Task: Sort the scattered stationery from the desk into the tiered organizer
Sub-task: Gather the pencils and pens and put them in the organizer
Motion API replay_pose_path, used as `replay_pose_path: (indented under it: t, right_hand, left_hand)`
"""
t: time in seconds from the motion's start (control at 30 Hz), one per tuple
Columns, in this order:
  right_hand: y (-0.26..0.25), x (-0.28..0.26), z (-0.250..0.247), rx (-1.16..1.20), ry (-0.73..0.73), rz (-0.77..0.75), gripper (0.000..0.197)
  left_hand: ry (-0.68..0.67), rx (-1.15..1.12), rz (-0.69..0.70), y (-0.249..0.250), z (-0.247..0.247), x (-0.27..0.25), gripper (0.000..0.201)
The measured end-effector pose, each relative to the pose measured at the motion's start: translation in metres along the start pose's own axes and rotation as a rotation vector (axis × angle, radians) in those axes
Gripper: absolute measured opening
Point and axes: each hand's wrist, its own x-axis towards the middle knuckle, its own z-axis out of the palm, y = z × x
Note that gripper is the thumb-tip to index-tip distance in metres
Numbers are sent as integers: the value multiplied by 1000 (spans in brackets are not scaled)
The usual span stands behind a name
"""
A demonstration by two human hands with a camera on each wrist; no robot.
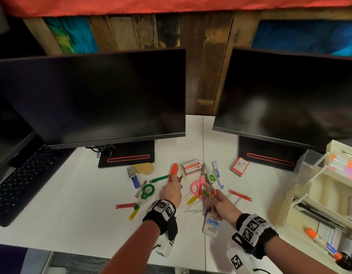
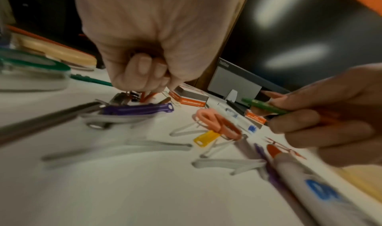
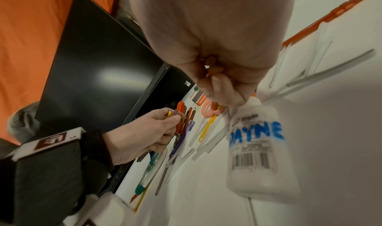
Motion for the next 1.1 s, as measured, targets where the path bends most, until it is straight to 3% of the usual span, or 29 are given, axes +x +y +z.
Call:
replay_pose_path:
  t: [0.17, 0.47, 0.57, 0.7, 0.8, 0.93, 1.1]
  right_hand:
    - [2, -4, 4, 15, -30, 0, 13]
    - [16, -14, 11, -20, -165, 50, 10]
    - [14, -22, 16, -47, -140, 28, 4]
    - [7, -29, 15, -6, -116, 31, 15]
    - [1, -18, 1, 4, 21, 41, 17]
    - [-3, 15, -22, -90, 191, 53, 22]
    - [-11, 33, -7, -126, 88, 68, 18]
  left_hand:
    - [-25, 163, 34, 2, -11, 6, 31]
    - [-39, 335, 9, 23, -7, 13, 41]
    - [-45, 317, -14, 22, -6, 13, 36]
    - [-30, 290, 28, 15, -6, 12, 42]
    - [15, 204, 60, 4, -12, 4, 51]
    - [60, 65, 56, -11, -17, -8, 25]
    - [93, -129, 47, -31, -13, -17, 11]
